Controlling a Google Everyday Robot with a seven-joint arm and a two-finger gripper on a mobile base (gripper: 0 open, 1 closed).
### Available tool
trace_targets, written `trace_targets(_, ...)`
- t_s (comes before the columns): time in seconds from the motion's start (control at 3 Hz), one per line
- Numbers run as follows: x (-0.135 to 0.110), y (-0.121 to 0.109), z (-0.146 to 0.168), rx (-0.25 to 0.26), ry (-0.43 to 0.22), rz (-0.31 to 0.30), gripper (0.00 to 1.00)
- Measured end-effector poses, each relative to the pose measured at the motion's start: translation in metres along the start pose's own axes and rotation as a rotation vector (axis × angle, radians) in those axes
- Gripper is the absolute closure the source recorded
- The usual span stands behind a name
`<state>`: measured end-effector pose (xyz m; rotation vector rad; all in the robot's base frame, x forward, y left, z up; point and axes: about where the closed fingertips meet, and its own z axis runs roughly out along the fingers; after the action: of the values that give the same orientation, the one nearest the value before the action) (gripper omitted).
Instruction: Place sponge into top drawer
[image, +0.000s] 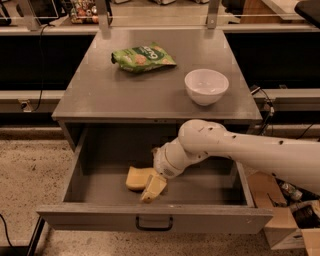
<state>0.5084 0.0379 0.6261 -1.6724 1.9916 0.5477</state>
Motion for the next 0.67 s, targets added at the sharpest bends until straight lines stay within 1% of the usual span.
trace_targets(0.33, -0.005, 0.001, -0.008, 0.006, -0.012, -0.017, 0.0)
trace_targets(0.67, -0.021, 0.004, -0.036, 0.036, -0.033, -0.071, 0.01)
